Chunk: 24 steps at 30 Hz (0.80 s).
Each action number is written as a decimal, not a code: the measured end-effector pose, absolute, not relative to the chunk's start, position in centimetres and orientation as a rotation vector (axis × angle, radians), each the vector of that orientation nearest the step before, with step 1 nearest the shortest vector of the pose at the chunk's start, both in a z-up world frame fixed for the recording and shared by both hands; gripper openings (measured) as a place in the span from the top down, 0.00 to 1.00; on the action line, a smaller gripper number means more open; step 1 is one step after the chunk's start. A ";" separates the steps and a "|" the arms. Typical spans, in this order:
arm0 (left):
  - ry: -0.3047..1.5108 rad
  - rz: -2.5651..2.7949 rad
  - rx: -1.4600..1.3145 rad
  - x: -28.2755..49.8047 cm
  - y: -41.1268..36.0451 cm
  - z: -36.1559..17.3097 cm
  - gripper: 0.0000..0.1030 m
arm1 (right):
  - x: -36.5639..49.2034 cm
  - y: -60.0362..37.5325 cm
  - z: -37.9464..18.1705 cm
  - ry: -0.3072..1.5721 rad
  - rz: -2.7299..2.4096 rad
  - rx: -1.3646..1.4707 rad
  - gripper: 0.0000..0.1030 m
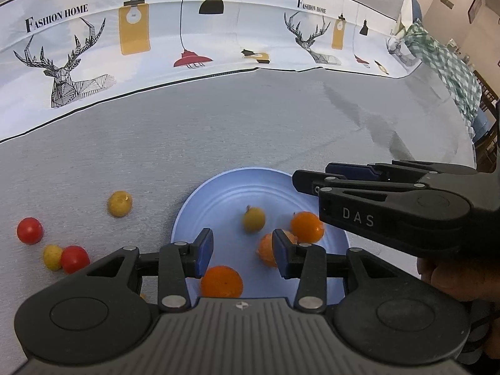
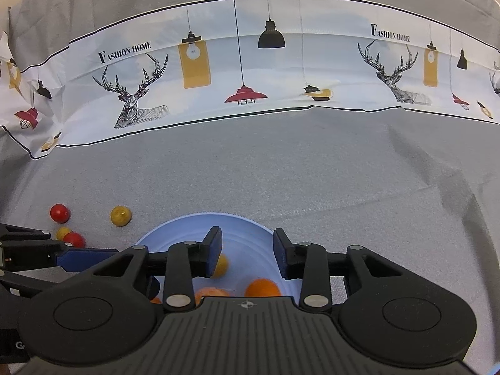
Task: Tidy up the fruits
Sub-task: 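Open the left tool over the plate while the right tool releases the yellow fruit into it, then withdraw both open tools from the plate toward the remaining fruits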
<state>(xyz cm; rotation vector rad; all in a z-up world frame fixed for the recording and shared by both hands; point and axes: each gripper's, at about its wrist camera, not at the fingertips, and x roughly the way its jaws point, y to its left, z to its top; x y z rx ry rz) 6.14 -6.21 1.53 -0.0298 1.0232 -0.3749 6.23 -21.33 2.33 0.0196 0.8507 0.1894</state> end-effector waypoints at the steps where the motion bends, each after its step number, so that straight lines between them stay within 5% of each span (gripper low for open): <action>1: 1.023 -0.374 -0.028 6.1 -6.2 1.5 0.55 | 6.2 -21.4 2.3 0.853 0.189 0.020 0.63; 24: 1.029 -0.357 -0.037 6.2 -5.9 1.7 0.55 | 6.3 -20.9 1.9 0.859 0.190 0.025 0.62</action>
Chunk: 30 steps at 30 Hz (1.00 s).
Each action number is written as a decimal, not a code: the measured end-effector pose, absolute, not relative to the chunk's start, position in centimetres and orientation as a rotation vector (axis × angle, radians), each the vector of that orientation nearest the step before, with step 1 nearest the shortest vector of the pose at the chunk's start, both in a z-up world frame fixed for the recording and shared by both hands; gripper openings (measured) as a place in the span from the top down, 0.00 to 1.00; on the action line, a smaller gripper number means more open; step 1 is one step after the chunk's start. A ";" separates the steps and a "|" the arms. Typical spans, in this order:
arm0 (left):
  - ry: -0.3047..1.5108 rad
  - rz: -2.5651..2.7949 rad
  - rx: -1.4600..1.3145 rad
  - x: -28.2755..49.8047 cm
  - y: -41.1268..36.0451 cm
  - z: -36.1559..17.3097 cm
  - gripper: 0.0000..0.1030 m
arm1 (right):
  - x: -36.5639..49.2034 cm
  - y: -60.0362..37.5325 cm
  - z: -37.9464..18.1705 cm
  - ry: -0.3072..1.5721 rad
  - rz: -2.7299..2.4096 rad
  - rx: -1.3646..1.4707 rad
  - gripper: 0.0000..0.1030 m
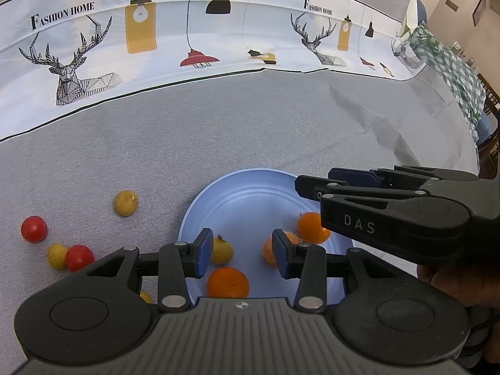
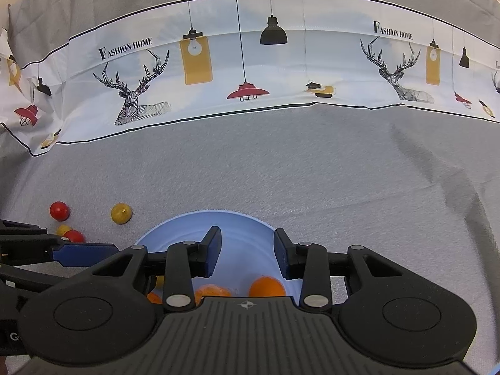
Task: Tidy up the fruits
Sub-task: 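Withdraw both open tools from the plate toward the remaining fruits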
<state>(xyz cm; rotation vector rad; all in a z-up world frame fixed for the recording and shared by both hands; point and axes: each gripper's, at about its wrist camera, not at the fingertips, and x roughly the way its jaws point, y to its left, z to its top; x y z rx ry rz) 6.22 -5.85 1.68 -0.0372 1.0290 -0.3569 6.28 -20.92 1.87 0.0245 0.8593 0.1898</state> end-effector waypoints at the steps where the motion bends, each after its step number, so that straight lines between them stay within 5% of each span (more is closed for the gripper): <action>1: 1.029 -0.356 -0.038 6.3 -5.8 1.7 0.55 | 6.3 -20.9 1.9 0.859 0.190 0.024 0.62; 25: 1.014 -0.303 -0.072 7.1 -4.0 2.3 0.61 | 6.4 -20.0 1.9 0.851 0.202 0.009 0.62; 30: 0.993 -0.245 -0.132 8.0 -1.2 3.2 0.62 | 6.3 -19.1 2.3 0.827 0.227 0.013 0.72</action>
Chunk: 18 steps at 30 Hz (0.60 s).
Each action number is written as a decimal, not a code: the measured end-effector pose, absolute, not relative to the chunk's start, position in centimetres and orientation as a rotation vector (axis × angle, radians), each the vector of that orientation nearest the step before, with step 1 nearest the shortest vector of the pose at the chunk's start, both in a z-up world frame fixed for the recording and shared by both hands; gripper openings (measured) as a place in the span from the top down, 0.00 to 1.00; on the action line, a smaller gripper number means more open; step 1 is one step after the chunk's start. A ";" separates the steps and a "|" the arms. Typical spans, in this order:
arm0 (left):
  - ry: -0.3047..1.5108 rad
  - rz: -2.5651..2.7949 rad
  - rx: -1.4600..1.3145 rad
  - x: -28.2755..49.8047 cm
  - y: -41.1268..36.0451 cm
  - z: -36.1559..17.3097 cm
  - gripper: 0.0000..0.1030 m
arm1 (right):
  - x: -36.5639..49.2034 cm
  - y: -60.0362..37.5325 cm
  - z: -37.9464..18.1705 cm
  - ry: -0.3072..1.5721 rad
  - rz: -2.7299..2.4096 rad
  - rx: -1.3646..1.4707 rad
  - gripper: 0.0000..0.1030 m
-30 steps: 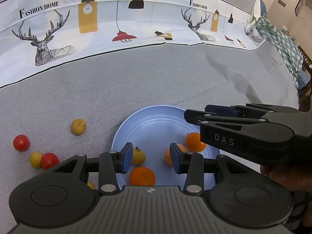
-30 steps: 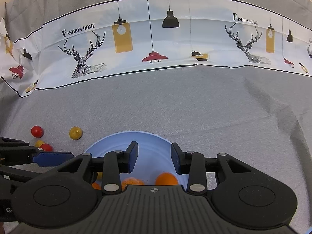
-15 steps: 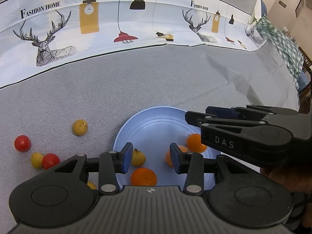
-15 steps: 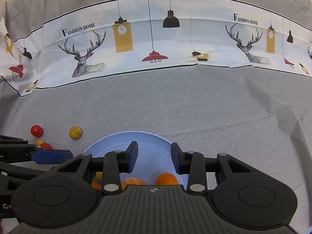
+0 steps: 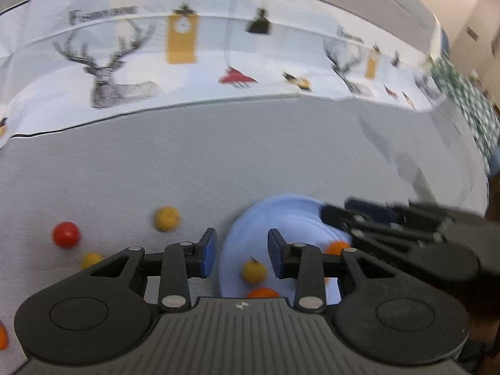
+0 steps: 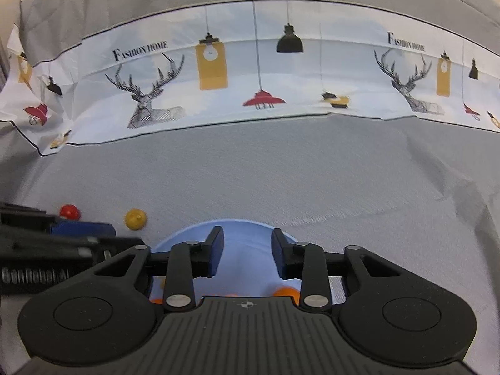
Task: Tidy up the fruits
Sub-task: 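Withdraw both open tools from the plate toward the remaining fruits, then grasp a red cherry tomato with the left tool while the right tool grasps a yellow fruit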
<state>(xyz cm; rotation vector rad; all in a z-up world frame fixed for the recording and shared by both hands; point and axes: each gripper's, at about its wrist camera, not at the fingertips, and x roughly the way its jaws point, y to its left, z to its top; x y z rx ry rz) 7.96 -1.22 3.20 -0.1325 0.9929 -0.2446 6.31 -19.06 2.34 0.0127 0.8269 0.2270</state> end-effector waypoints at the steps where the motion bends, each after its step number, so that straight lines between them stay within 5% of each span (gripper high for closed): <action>1: 0.990 -0.224 -0.156 8.3 -0.3 3.4 0.62 | 6.3 -18.9 2.4 0.821 0.235 0.015 0.72; 18: 1.114 0.004 -0.408 10.8 11.0 0.8 0.61 | 4.7 -11.0 2.3 0.833 0.540 -0.040 0.72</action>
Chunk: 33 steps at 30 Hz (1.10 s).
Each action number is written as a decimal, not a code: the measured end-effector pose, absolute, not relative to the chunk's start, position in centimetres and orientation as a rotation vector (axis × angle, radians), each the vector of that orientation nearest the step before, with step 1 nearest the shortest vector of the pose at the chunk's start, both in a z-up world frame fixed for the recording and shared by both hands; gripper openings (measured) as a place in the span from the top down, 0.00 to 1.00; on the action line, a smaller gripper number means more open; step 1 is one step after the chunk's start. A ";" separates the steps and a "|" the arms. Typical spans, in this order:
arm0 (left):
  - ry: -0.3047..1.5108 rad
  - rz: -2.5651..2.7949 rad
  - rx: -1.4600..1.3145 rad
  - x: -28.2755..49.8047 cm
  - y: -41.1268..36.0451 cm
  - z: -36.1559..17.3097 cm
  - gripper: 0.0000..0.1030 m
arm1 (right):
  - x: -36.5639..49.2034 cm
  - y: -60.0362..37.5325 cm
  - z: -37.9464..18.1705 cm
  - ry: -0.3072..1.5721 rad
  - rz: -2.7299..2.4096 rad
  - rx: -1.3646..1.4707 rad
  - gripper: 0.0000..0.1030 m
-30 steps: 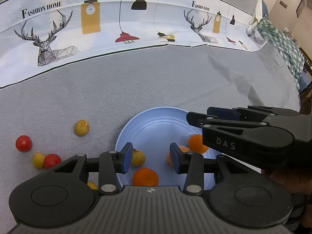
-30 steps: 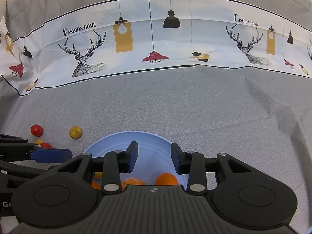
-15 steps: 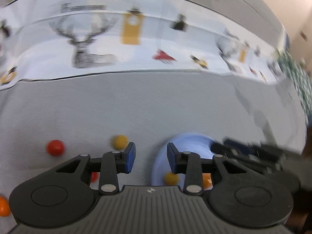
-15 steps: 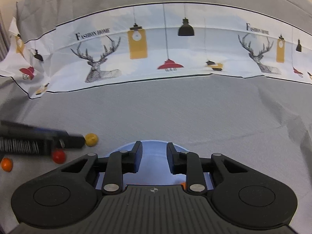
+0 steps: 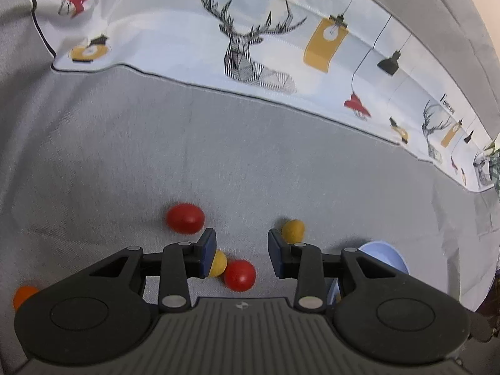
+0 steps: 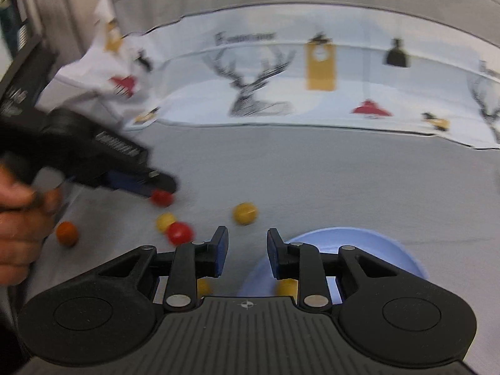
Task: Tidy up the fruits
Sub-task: 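Grasp a red cherry tomato with the left tool while the right tool grasps a yellow fruit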
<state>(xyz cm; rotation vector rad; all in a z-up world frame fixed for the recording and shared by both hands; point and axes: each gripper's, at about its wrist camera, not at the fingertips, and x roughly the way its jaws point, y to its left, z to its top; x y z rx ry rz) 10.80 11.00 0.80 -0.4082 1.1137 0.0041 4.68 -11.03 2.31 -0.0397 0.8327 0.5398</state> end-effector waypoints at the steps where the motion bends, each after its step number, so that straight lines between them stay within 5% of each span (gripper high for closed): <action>1: 1.123 0.001 -0.400 10.9 10.8 0.6 0.60 | 4.6 -10.3 2.0 0.844 0.564 -0.052 0.72; 19: 1.194 -0.078 -0.280 10.7 8.0 -1.5 0.61 | 3.1 -3.3 -1.8 0.946 0.663 -0.322 0.66; 23: 1.206 -0.104 -0.227 10.7 6.7 -2.0 0.61 | 3.1 -3.6 -2.0 0.955 0.647 -0.345 0.75; 33: 1.211 -0.097 -0.161 11.3 4.8 -3.4 0.61 | 3.3 -4.0 -1.8 0.966 0.659 -0.320 0.75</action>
